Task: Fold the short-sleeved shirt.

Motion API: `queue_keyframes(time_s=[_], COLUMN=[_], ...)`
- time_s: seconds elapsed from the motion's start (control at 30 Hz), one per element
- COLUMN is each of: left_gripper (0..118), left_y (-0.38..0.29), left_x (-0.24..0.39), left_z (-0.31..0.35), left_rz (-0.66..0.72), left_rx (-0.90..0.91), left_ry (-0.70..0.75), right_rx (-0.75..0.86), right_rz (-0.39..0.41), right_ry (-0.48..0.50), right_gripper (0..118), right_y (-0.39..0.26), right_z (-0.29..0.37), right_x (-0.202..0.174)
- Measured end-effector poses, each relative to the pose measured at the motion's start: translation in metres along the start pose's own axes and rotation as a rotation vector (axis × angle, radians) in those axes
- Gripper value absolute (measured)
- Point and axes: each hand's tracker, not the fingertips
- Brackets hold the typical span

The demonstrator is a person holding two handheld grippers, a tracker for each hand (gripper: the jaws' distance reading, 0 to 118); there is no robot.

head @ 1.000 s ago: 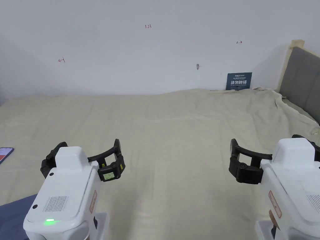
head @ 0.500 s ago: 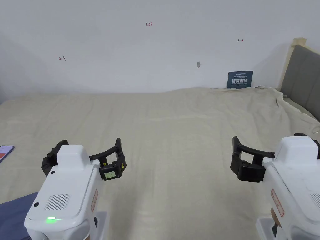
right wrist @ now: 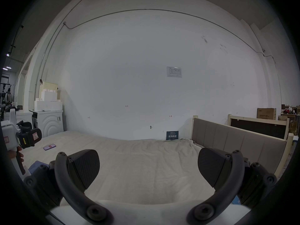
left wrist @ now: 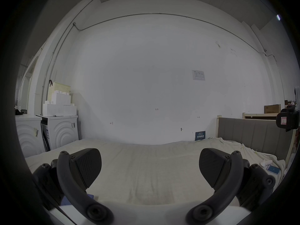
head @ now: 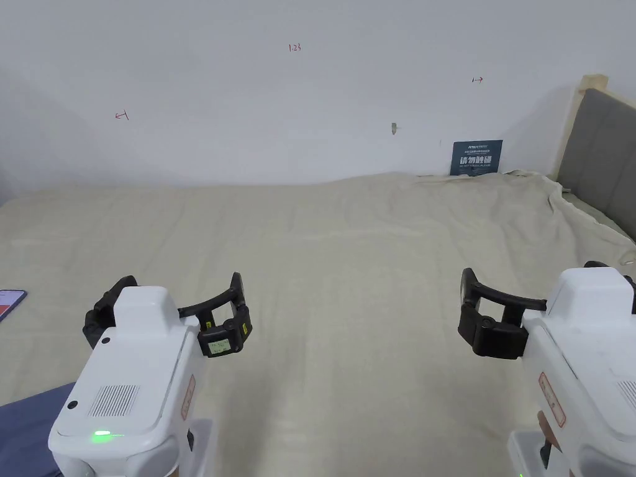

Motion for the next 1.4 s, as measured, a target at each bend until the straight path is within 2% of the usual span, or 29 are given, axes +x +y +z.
queue_keyframes(time_s=[0.6, 1.4], left_gripper=[118, 118], left_y=[0.0008, 0.0029], left_x=[-0.0012, 0.0001], left_z=[-0.0003, 0.0031], left_rz=[0.006, -0.022], left_rx=[0.005, 0.006], left_ry=[0.002, -0.010], right_rx=[0.003, 0.007], right_rz=[-0.021, -0.001], right_ry=[0.003, -0.007], right_gripper=[118, 118], right_y=[-0.0014, -0.0037], right_z=[-0.0014, -0.0031], right_x=[0.0017, 0.0018])
